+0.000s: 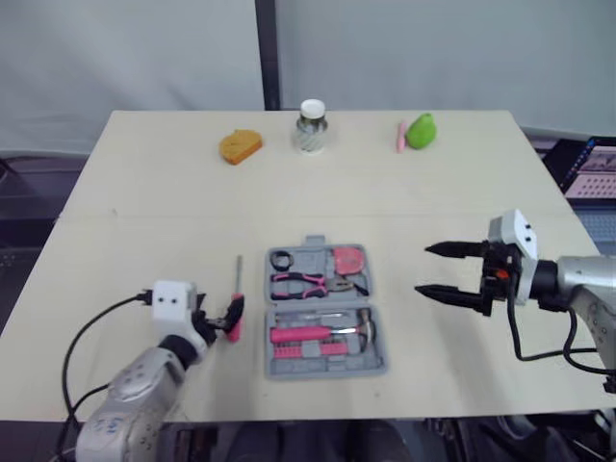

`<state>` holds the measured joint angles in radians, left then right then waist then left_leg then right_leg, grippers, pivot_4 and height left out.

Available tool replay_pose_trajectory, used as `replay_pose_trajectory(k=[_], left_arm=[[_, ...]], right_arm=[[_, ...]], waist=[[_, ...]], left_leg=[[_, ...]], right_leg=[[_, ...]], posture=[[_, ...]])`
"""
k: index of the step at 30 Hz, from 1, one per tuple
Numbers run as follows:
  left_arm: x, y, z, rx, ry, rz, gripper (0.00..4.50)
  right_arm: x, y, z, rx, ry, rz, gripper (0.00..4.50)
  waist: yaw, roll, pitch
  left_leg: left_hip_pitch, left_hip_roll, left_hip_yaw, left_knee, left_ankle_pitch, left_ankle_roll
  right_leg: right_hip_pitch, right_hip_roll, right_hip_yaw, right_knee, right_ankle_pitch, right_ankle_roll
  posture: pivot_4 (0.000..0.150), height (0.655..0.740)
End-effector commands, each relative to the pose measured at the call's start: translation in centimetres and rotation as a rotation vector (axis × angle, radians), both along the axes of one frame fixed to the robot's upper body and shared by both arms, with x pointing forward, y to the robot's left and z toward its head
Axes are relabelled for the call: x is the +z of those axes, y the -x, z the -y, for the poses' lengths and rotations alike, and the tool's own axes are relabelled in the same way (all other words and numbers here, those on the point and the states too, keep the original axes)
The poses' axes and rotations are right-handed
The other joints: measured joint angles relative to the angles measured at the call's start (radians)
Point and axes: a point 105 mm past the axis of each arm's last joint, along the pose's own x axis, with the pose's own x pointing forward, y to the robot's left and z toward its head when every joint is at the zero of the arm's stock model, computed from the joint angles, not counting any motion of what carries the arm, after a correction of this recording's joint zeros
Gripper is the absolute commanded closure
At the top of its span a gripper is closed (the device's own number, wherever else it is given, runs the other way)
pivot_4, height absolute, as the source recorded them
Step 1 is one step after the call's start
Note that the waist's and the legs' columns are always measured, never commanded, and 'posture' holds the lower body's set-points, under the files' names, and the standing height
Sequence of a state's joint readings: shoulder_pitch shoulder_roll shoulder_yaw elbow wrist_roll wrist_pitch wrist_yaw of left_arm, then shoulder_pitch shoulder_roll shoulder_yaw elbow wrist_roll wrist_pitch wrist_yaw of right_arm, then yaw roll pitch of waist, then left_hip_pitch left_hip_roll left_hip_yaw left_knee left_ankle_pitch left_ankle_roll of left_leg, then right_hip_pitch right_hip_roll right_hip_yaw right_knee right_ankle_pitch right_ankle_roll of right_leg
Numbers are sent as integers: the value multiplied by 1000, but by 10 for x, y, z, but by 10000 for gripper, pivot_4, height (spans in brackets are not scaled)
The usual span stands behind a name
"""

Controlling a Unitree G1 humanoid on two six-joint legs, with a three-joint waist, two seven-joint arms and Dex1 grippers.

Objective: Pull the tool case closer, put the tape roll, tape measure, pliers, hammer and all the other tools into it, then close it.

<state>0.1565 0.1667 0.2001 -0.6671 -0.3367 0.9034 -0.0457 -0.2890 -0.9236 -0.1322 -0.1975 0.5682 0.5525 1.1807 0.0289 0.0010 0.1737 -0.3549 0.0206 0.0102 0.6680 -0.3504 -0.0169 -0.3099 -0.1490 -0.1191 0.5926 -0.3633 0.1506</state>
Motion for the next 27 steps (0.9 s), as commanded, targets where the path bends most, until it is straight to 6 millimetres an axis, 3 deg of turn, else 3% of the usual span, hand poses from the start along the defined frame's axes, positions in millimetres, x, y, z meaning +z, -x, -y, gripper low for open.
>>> replay_pose_trajectory(k=[1, 9, 27], left_arm=[[0, -1, 7, 51, -36, -18, 942], [-16, -14, 17, 109, -36, -103, 942], [-41, -26, 23, 46, -203, -273, 942]], right_arm=[[14, 8, -13, 93, 11, 18, 0], [25, 15, -28, 188, 25, 23, 0], [26, 18, -25, 183, 23, 18, 0]], waist=[[-1, -1, 0], [1, -2, 1], [22, -2, 1]], left_leg=[[0, 0, 0, 0, 0, 0], [-1, 0, 0, 0, 0, 0], [0, 0, -1, 1, 1, -1]], right_leg=[[0, 0, 0, 0, 0, 0], [0, 0, -1, -1, 0, 0], [0, 0, -1, 0, 0, 0]], posture=[[1500, 7400], [1500, 7400], [1500, 7400]])
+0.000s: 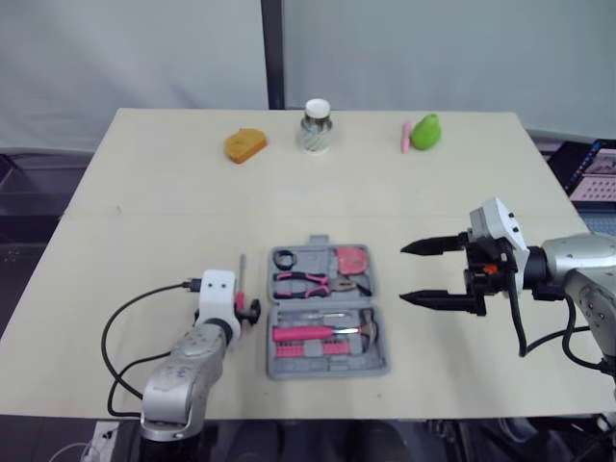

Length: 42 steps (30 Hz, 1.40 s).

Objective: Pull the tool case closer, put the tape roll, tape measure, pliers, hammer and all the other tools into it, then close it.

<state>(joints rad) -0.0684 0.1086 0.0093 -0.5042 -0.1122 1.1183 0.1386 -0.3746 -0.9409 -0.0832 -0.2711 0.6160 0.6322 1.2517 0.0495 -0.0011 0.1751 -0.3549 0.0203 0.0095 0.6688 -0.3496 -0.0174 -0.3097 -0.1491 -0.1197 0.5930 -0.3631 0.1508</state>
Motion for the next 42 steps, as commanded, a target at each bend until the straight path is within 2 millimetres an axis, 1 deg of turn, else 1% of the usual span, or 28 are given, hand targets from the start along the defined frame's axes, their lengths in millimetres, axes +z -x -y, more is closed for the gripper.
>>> replay_pose_trajectory(k=[1, 7, 8, 10, 13, 16, 21, 23, 26, 27, 28, 30, 31, 32, 34, 35, 36, 38, 40, 42], left_arm=[[-16, 6, -3, 4, -13, -85, 942], [-19, 7, -4, 2, -15, -110, 942], [-20, 8, -4, 5, -17, -116, 3169], [-21, 8, -6, 12, -21, -124, 9029], [-22, 7, -8, 24, -19, -127, 22919], [-22, 6, -8, 27, -22, -126, 38439], [-21, 2, -10, 11, -21, -115, 38913], [-18, 0, -10, -10, -22, -95, 38913], [-8, -6, -16, -55, -42, -50, 38913], [-2, -8, -19, -81, -58, -26, 38913], [9, -12, -23, -128, -83, 14, 38913], [31, -15, -29, -261, -175, 82, 38913], [46, -17, -30, -352, -216, 129, 38913], [55, -18, -31, -413, -242, 156, 38913], [80, -18, -27, -633, -334, 190, 38913], [90, -16, -24, -738, -363, 183, 38913], [95, -14, -22, -822, -388, 166, 38913], [99, -7, -12, -1010, -435, 119, 38913], [100, 0, -4, -1137, -444, 82, 38913], [101, 12, 12, -1296, -425, 45, 38913]], right_arm=[[10, 6, 0, 21, 8, 37, 0], [9, 6, 0, 18, 6, 35, 0], [8, 6, 0, 18, 6, 34, 0], [8, 5, 0, 17, 7, 33, 0], [8, 5, 0, 17, 6, 34, 0], [9, 4, -1, 19, 3, 42, 0], [18, 7, -8, 32, -35, 70, 0], [21, 10, -12, 43, -48, 78, 0], [25, 13, -16, 54, -67, 85, 0], [25, 15, -17, 55, -69, 85, 0], [24, 16, -17, 56, -70, 82, 0], [22, 19, -15, 56, -69, 72, 0], [20, 22, -14, 57, -64, 66, 0], [19, 23, -14, 58, -60, 63, 0], [15, 27, -11, 62, -47, 51, 0], [12, 30, -10, 66, -37, 45, 0], [10, 32, -10, 69, -30, 40, 0], [7, 37, -8, 77, -16, 31, 0], [5, 40, -7, 83, -5, 27, 0], [4, 45, -6, 91, 15, 29, 0]], waist=[[1, 0, 0], [2, 1, -1], [2, 1, -1], [2, 1, -1], [3, 1, -1], [3, 1, -1], [4, 1, -1], [6, 3, -1], [7, 3, -1], [6, 3, -1], [5, 3, -1], [3, 2, 1], [1, 0, 2], [0, -1, 3], [2, -1, 3], [4, -1, 3], [7, -1, 3], [6, -1, 3], [2, -1, 3], [1, -1, 4]], left_leg=[[0, 0, 0, 0, 0, 0], [0, 0, 0, 0, 0, 0], [0, 0, 0, 0, 0, 0], [0, 0, 0, 0, 0, 0], [0, 0, 0, 0, 0, 0], [0, 0, 0, 0, 0, 0], [0, 0, 0, 0, 0, 0], [0, 0, 0, 0, 0, 0], [0, 0, 0, 0, 0, 0], [0, 0, 0, 0, 0, -1], [0, 0, 0, 0, 0, -1], [0, 0, 0, -1, 0, -1], [0, 0, 0, -1, 0, -1], [-1, 1, 0, -2, 1, -1], [-6, 0, 1, -2, 0, -1], [-13, 0, 0, 0, 0, -1], [-18, 0, 0, 2, 1, -1], [-18, -1, 0, 1, 0, -1], [-18, -2, 1, -2, 0, 0], [-18, -2, 1, -3, 0, 0]], right_leg=[[0, 0, 0, 0, 0, 0], [0, 0, 0, 0, 0, 0], [0, 0, 0, 0, 0, 0], [0, 0, 0, 0, 0, 0], [0, 0, 0, 0, 0, 0], [0, 0, 0, 0, 0, 0], [0, 0, 0, 0, 0, 0], [0, 0, 0, 0, 0, 0], [0, 0, 0, 0, 0, 0], [0, 0, 0, 0, 0, 0], [0, 0, 0, 0, 0, 0], [0, 0, 0, 0, 0, 0], [-1, 1, 0, 0, 0, 0], [-3, 1, 0, 0, 0, -1], [-8, 1, 1, 0, 0, -1], [-14, 1, 0, 1, 0, -1], [-18, 1, 0, 2, 0, -1], [-19, 0, -1, 2, 0, -1], [-19, -1, -1, 1, 0, 0], [-19, 0, -1, 0, 0, 0]], posture=[[1500, 7400], [1500, 7400], [1500, 7400], [1500, 7400], [1500, 7400], [1500, 7400], [1500, 7400], [1500, 7400], [1500, 7400], [1500, 7400], [1500, 7400], [1500, 7400], [1500, 7400], [1500, 7400], [1500, 7400], [1500, 7400], [1500, 7400], [1500, 7400], [1500, 7400], [1500, 7400]])
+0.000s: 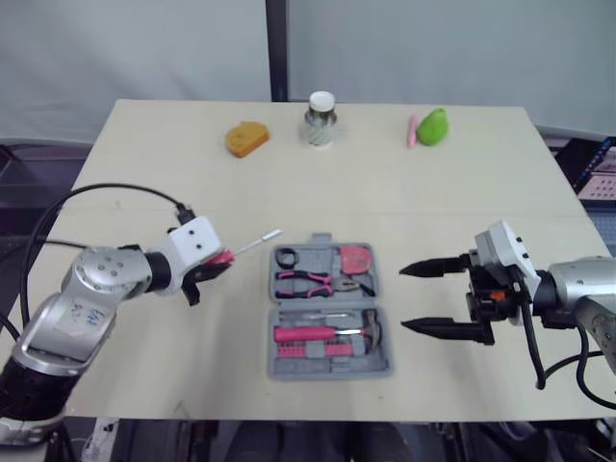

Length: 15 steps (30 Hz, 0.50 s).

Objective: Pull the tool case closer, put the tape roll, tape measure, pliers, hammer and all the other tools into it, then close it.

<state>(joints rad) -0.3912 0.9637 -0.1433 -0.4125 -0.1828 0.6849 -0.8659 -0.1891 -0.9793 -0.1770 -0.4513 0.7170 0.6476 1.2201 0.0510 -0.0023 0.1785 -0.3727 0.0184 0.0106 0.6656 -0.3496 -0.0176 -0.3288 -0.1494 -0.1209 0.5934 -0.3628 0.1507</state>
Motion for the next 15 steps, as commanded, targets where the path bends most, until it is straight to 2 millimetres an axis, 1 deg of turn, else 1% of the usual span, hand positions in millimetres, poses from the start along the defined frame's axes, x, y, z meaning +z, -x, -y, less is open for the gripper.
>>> replay_pose_trajectory(k=[1, 3, 8, 12, 15], left_arm=[[-3, 25, 33, -272, -23, -130, 38913], [-4, 32, 49, -355, -25, -177, 38913], [-11, 37, 82, -439, -34, -223, 38913], [-19, 42, 100, -451, -67, -258, 38913], [-31, 49, 105, -446, -121, -304, 38913]], right_arm=[[11, 15, 0, 54, 34, 55, 0], [12, 21, 1, 62, 53, 53, 0], [10, 35, 5, 69, 94, 33, 0], [7, 40, 3, 53, 109, 39, 0], [5, 42, 1, 37, 110, 46, 0]], waist=[[0, 0, 3], [0, 0, 5], [2, -1, 6], [1, -1, 6], [0, -1, 6]], left_leg=[[0, 0, 0, 0, 0, 0], [-1, 0, 0, 0, 0, 0], [-1, 0, 1, 3, 1, 1], [-1, 0, 1, 7, 1, 1], [-1, 1, 1, 11, 1, 1]], right_leg=[[-1, 0, 0, 0, 0, 0], [-2, 0, 0, 1, 0, 0], [-1, 0, 1, 3, 0, 0], [-1, 0, 2, 7, 0, 0], [-2, 0, 3, 10, 0, 0]], posture=[[1500, 7400], [1500, 7400], [1500, 7400], [1500, 7400], [1500, 7400]])
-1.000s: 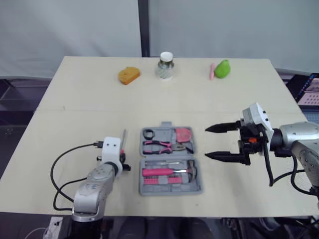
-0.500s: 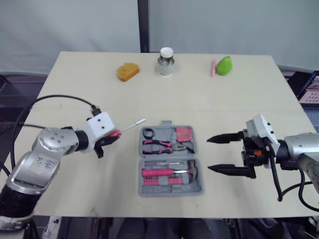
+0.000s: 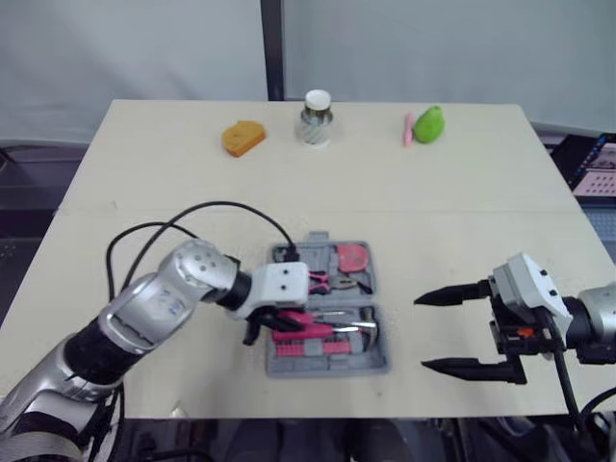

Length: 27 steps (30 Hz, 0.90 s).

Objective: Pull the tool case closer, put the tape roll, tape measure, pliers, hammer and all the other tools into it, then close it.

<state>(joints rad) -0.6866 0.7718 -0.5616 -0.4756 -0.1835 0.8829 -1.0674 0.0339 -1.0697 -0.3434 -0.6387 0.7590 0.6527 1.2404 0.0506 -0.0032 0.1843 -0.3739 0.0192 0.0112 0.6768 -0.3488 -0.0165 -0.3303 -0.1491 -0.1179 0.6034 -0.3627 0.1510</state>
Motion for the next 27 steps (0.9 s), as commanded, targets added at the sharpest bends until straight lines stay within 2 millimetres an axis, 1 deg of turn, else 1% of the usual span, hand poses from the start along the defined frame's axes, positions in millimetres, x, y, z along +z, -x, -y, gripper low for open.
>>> replay_pose_trajectory(k=[1, 4, 6, 10, 13, 18, 20, 24, 27], left_arm=[[-9, 10, 5, -31, -75, -2, 38913], [-19, 12, 8, -41, -132, 8, 38913], [-22, 11, 10, -41, -156, 17, 38913], [-24, 5, 15, 5, -184, 23, 38913], [-22, 3, 21, 61, -176, -9, 38913], [-20, 12, 29, 133, -173, -78, 38913], [-21, 16, 28, 160, -191, -110, 38913], [-22, 21, 29, 163, -200, -119, 38913], [-24, 21, 31, 174, -200, -122, 38913]], right_arm=[[7, 4, -4, -1, 3, 51, 0], [5, 5, -4, -23, -1, 49, 0], [4, 6, -4, -33, -4, 47, 0], [2, 7, -6, -44, -10, 43, 0], [0, 7, -9, -47, -19, 41, 0], [-2, 7, -12, -47, -33, 38, 0], [-3, 7, -13, -48, -37, 38, 0], [-5, 5, -15, -46, -47, 38, 0], [-5, 5, -16, -47, -50, 38, 0]], waist=[[1, 0, 0], [2, 0, 0], [6, 0, 0], [8, -1, 0], [5, -1, 0], [5, -1, 0], [4, -1, 1], [4, -1, 0], [4, -1, 1]], left_leg=[[0, 0, 0, 1, 0, 0], [0, 0, 0, 2, 0, 0], [-1, 0, -1, 2, 0, 0], [-1, 0, -1, 5, 0, 0], [-1, 0, -1, 5, 0, 0], [-1, 0, -2, 5, 0, 0], [-1, 0, -2, 5, 0, 1], [-1, 0, -2, 5, 0, 1], [-1, 0, -2, 5, 0, 1]], right_leg=[[0, 0, 0, 1, 0, 0], [0, 0, 1, 2, 0, 0], [0, 0, 0, 2, 0, 0], [0, 0, 0, 3, 0, 0], [0, 0, 0, 3, 0, 0], [0, 0, 0, 3, 0, 0], [0, 0, 1, 3, 0, 0], [0, 0, 0, 3, 0, 0], [0, 0, 1, 4, 0, 0]], posture=[[1500, 7400], [1500, 7400], [1500, 7400], [1500, 7400], [1500, 7400], [1500, 7400], [1500, 7400], [1500, 7400], [1500, 7400]])
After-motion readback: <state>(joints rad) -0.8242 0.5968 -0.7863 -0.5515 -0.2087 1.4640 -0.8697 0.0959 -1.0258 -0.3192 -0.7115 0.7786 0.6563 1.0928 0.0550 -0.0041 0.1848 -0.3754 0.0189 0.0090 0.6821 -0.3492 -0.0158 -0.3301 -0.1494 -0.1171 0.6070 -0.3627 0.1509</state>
